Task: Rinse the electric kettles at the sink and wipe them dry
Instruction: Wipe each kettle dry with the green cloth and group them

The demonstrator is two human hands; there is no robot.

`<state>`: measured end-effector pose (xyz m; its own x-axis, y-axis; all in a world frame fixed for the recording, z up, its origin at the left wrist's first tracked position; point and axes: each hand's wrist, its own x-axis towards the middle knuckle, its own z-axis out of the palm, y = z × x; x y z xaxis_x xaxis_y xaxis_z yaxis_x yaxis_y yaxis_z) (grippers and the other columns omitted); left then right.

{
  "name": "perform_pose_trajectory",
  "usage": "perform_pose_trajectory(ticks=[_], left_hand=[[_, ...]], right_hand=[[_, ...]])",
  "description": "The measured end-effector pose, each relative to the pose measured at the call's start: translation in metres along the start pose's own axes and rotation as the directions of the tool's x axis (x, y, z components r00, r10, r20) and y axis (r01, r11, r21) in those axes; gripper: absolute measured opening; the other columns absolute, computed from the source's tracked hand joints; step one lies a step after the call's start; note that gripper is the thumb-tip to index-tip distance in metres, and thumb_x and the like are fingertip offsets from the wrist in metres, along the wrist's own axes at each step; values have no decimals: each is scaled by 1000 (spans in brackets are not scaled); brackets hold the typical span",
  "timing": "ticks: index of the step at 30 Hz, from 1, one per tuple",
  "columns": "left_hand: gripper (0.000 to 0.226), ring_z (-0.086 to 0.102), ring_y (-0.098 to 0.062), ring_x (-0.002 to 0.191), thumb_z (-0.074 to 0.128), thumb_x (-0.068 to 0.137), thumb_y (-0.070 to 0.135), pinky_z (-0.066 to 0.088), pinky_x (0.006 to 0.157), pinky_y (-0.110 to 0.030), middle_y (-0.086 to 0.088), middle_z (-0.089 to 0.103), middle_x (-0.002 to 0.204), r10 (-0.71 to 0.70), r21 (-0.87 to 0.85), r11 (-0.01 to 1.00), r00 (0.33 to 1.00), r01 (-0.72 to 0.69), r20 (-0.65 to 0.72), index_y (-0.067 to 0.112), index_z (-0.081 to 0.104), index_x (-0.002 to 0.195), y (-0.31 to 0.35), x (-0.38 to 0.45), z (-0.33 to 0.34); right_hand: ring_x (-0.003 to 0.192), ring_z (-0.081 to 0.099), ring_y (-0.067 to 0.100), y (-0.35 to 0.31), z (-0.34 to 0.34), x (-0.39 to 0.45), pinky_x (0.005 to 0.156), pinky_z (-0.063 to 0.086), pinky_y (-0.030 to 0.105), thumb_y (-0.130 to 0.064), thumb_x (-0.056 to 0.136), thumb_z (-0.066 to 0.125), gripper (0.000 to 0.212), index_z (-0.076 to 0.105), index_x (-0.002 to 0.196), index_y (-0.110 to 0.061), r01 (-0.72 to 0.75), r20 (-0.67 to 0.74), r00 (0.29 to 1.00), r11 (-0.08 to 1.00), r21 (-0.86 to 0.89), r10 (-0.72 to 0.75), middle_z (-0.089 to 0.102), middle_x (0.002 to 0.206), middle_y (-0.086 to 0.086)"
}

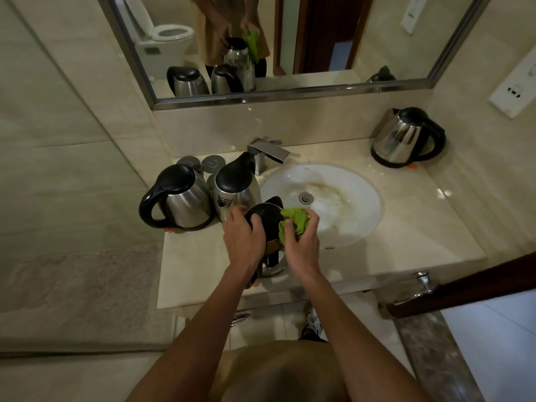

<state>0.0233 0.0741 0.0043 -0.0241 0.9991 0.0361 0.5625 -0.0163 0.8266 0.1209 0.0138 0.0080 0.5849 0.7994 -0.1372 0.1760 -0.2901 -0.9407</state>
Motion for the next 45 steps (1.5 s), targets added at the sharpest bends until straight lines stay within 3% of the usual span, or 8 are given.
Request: perform_pose_trajectory(ticks=[6,16,20,25,30,37,40,45], left_hand=[[18,52,-17,84,36,99,7,36,73,-24,3,53,86,-41,-146,989,986,17,-162,14,52,93,-4,0,5],[21,52,-6,77,35,99,3,38,65,-8,3,58,88,-202,-278,952,945,127,-259,14,52,103,-2,-5,3],[20,55,-7,82,35,98,2,42,73,-15,0,58,91,-166,-262,961,945,90,-281,15,50,102,-3,-6,3],[16,54,-20,84,39,95,2,44,74,-32,-6,57,90,-169,-255,962,942,94,-290,12,52,96,-7,-4,5],[15,53,-21,85,40,93,3,45,75,-33,-5,56,90,-173,-249,962,951,108,-257,13,51,93,-6,-5,5],[12,53,-21,87,41,92,5,46,76,-34,-5,55,92,-161,-252,962,961,102,-224,14,50,94,-7,-6,4],[12,53,-21,87,42,92,6,48,77,-37,-5,55,92,-156,-246,964,964,101,-216,14,50,94,-9,-6,4],[10,52,-21,86,43,91,6,48,77,-39,-5,54,90,-150,-233,968,963,96,-224,13,51,92,-9,-6,5]], right_hand=[[127,49,16,6,8,11,102,47,29,-9,90,68,54,51,140,-21,528,245,847,799,-287,-472,54,138,2],[113,53,21,-39,38,65,90,50,40,-16,89,68,29,62,117,-17,731,680,634,572,-372,-368,60,118,1],[117,50,21,-21,28,50,97,45,33,-9,84,72,41,63,123,-17,740,564,646,601,-301,-514,61,124,2],[122,50,19,28,1,25,101,39,14,10,78,72,57,60,130,-8,621,310,783,713,-326,-540,55,129,9],[84,59,6,25,-25,22,67,43,11,-7,97,59,19,58,110,-21,268,-72,960,963,-40,-270,61,95,-7],[72,56,-2,-14,-58,33,62,46,15,-41,90,57,15,57,90,-26,387,-292,890,918,84,-349,59,80,-11],[59,48,4,-30,-59,39,54,41,20,-35,87,62,17,53,73,-31,417,-173,897,908,23,-408,52,65,-6],[73,57,6,-40,-35,63,60,39,15,-24,90,70,6,68,90,-19,406,435,867,853,-328,-245,62,83,-5]])
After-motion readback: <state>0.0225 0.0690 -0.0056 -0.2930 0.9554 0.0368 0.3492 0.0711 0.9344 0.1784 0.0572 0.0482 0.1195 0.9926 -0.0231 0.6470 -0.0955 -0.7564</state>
